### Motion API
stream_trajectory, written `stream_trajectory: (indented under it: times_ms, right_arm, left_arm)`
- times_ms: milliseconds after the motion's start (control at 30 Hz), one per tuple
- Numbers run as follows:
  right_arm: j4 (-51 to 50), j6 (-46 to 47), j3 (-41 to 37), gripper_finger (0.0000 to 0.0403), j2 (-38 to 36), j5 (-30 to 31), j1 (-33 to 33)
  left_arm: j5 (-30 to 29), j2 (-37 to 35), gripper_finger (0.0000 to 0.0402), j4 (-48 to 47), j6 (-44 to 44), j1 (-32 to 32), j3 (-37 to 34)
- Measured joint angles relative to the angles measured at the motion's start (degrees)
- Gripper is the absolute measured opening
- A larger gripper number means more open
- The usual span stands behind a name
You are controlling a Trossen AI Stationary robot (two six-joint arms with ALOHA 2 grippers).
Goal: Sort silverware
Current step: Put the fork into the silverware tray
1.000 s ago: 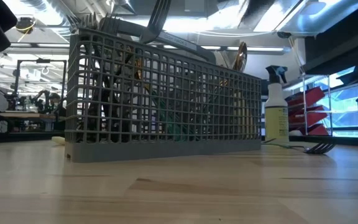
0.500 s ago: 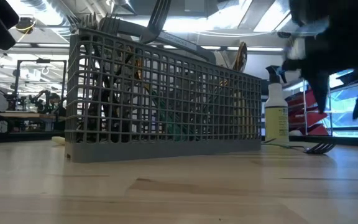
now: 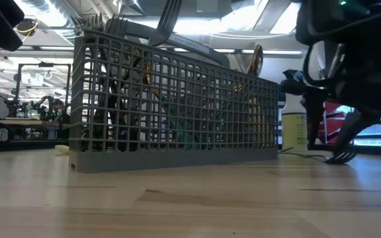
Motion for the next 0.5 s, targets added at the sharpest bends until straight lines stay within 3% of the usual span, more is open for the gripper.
stream_trajectory:
  times_ms: [500]
  right_arm:
    - [-0.06,-9.01,0.07,0.0085,2.3,-3.42,-6.31]
  left_arm:
    - [0.0,0.0,0.0115,-0.02,0.67,0.0,0.0]
